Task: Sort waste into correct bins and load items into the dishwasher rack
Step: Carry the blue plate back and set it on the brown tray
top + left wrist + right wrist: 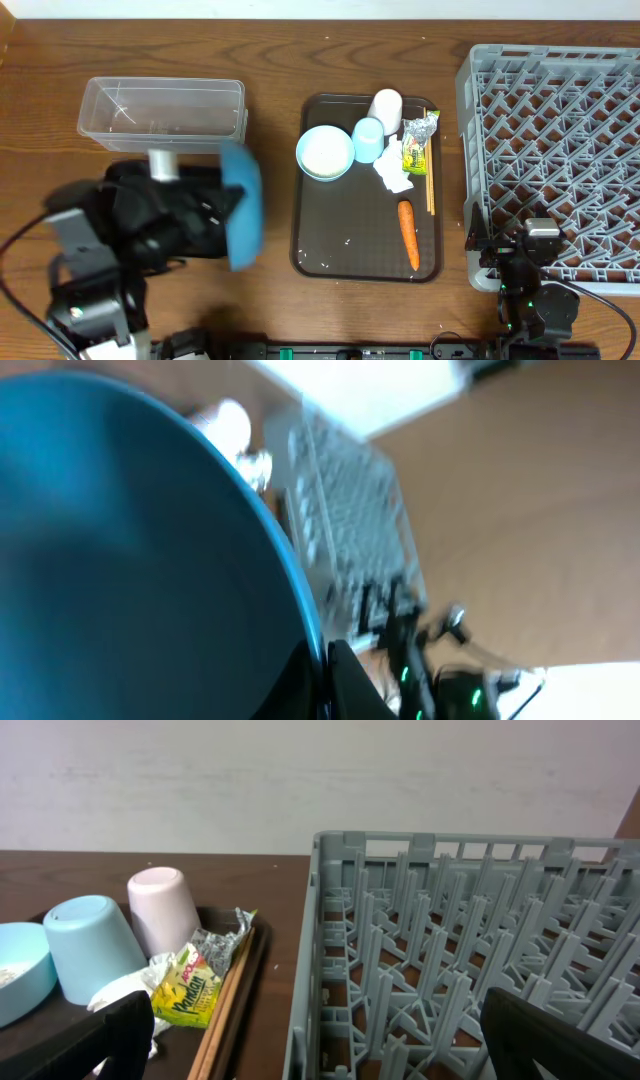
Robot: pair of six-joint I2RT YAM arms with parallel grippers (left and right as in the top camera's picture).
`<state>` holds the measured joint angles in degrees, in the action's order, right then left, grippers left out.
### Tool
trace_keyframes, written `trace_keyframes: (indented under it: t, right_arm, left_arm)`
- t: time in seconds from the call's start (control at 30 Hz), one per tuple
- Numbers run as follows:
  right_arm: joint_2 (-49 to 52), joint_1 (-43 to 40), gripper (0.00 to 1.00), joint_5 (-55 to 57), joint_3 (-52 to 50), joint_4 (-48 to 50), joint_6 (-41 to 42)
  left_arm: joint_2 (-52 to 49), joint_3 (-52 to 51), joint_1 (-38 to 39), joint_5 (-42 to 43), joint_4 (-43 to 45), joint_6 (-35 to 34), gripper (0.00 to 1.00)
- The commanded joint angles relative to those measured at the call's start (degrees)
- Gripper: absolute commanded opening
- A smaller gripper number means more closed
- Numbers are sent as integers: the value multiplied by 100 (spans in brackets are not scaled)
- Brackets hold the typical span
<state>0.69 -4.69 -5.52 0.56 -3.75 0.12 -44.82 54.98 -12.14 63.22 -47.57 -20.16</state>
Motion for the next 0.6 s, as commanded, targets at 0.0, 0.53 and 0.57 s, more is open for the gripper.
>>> trace_keyframes:
  t: [0.0, 0.53, 0.57]
  right_arm:
    - [-35, -92, 99, -9, -24, -9, -85]
    - [-35, -92, 99, -7, -24, -9, -85]
    - [-35, -92, 99, -9, -24, -9, -85]
  left_arm:
    - [33, 33, 942, -1320, -127, -138, 6]
    - [-1451, 44, 5593, -4972, 828, -1152, 6]
    - [-1635, 52, 5770, -5101, 914, -1174, 6]
